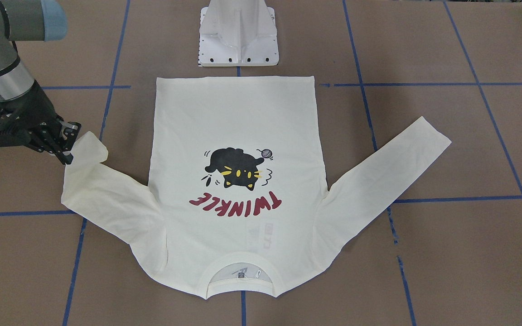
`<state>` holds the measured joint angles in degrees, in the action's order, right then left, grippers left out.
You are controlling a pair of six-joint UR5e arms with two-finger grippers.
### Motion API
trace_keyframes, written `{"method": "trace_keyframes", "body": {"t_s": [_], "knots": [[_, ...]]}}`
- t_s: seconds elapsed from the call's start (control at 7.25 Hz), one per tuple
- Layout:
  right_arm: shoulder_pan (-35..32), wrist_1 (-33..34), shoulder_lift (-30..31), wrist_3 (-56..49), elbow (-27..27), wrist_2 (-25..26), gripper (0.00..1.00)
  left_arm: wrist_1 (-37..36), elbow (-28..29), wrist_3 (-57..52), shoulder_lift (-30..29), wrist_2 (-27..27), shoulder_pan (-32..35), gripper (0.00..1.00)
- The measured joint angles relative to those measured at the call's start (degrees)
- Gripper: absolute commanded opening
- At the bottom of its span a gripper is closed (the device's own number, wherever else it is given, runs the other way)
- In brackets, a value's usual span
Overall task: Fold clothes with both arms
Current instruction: 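Lift the sleeve with the right gripper and lay it across the shirt toward the collar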
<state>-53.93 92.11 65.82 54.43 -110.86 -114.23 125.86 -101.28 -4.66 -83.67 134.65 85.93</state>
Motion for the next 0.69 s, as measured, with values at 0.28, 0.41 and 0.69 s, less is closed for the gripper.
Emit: {"method": "trace_keyframes", "body": {"t_s": [0.28, 0.41, 0.69], "knots": [[2.8, 8.0, -17.1, 5.4, 6.7, 5.8, 0.0, 0.0, 0.1, 0.0, 0.0, 0.0, 0.0, 1.0], [4.9, 8.6, -24.4, 7.0, 12.1, 9.3, 0.0, 0.0, 0.1, 0.0, 0.1, 0.0, 0.0, 1.0], [10.9, 6.0, -35.7, 12.0, 24.5, 16.4, 0.0, 0.0, 0.5, 0.0, 0.1, 0.0, 0.0, 1.0]]}}
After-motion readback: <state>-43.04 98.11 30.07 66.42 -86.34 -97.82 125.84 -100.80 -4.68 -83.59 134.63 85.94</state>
